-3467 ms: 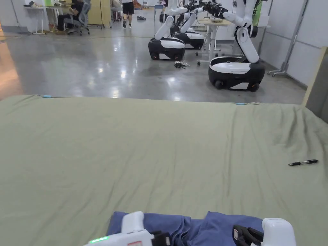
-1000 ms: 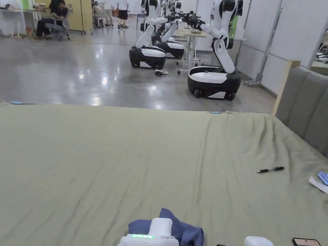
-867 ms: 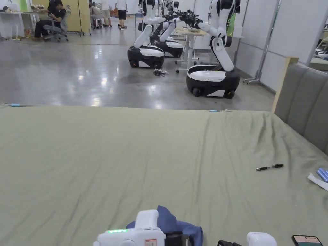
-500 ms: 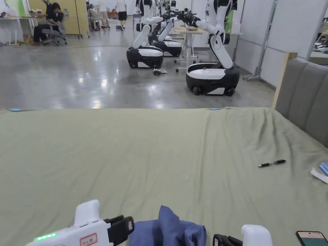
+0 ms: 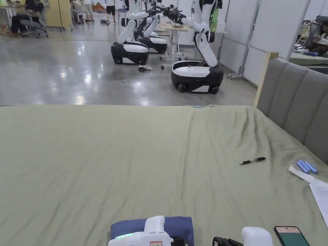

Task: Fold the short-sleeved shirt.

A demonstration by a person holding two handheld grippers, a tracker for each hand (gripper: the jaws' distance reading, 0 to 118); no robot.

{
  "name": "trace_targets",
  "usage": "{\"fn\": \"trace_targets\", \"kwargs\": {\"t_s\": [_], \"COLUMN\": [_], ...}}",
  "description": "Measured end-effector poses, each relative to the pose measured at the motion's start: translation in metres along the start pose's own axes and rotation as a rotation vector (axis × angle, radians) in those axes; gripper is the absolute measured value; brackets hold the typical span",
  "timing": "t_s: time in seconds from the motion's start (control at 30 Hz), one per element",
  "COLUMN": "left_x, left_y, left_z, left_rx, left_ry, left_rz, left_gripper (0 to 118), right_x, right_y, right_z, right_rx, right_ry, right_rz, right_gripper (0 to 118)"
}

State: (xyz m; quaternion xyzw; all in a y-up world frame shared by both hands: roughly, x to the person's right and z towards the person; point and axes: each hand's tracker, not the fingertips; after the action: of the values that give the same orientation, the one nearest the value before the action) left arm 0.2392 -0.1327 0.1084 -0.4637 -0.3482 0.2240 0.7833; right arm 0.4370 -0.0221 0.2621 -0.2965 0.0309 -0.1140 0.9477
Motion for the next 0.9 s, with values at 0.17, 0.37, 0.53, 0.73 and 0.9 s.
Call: {"fn": "trace_targets", "kwargs": {"t_s": [0.17,0.37,0.53,0.73,0.9], "left_x": [0.015,-0.047,-0.111,-0.136,-0.120], "left_y": [-0.011,-0.041,-0.050,-0.050,-0.031], "left_z": [0.083,0.169,0.192,0.138,0.084], "left_rx": [0.110,0.196,0.231,0.185,0.189], "left_ry": [-0.064,0.127,0.007,-0.173,-0.246], "left_rz": [-0.125,-0.066,0.154,0.298,0.310], "left_gripper": [11,30,77,77,35], "right_x": [-0.005,-0.027,-0.016,-0.014,-0.005], "right_y": [0.008,-0.008,-0.036,-0.026,-0.031], "right_z": [-0.025,-0.105,-0.138,-0.137,-0.135], "right_rx": [-0.021,-0.175,-0.295,-0.263,-0.244], "right_ry": [0.098,0.220,0.021,0.029,0.069], "right_rz": [-0.075,-0.117,-0.102,-0.112,-0.162], "right_gripper": [0,0,0,0,0]}}
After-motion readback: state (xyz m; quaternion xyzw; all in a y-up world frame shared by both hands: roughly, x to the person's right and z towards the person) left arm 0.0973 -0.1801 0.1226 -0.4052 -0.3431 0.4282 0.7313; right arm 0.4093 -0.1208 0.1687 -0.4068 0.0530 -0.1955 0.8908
